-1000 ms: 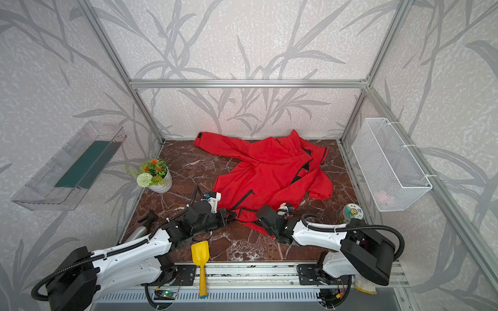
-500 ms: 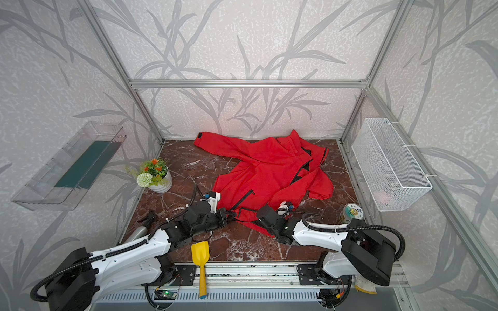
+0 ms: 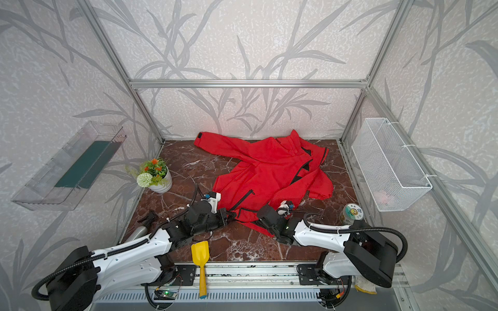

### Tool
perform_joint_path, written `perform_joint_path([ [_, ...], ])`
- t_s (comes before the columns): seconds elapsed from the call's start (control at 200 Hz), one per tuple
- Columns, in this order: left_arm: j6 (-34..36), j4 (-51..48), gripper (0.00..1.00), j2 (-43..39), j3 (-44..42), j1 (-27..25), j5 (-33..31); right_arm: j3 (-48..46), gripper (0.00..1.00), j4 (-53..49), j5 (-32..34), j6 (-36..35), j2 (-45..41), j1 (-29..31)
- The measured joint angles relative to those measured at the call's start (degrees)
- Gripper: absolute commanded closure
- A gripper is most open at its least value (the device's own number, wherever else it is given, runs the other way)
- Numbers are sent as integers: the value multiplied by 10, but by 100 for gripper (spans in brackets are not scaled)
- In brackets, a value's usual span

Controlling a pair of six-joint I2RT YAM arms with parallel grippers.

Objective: Zip up the jacket

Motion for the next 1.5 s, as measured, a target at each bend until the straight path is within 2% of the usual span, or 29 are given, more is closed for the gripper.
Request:
perform_joint_path([
  [0.28, 0, 3, 100, 4, 0, 0, 0, -4, 78, 11, -1, -14, -2, -9],
  [0.865, 0, 4, 100, 7, 0, 0, 2, -3, 72, 71, -33, -43, 44, -24],
  [0.985, 0, 4, 100, 7, 0, 0, 2, -3, 75, 79, -35, -44, 57, -25],
  [1.12, 0, 4, 100, 6, 0, 0, 2, -3, 92, 86, -37, -46, 61, -28],
  [1.205, 0, 4, 100, 6, 0, 0, 1, -3, 97, 86, -38, -48, 61, -29],
  [1.32, 0, 4, 100, 6, 0, 0, 1, -6, 100, 81, -48, -47, 50, -30],
  [1.5, 0, 8, 100, 9, 0, 0, 2, -34, 100, 46, -68, -47, -21, -30],
])
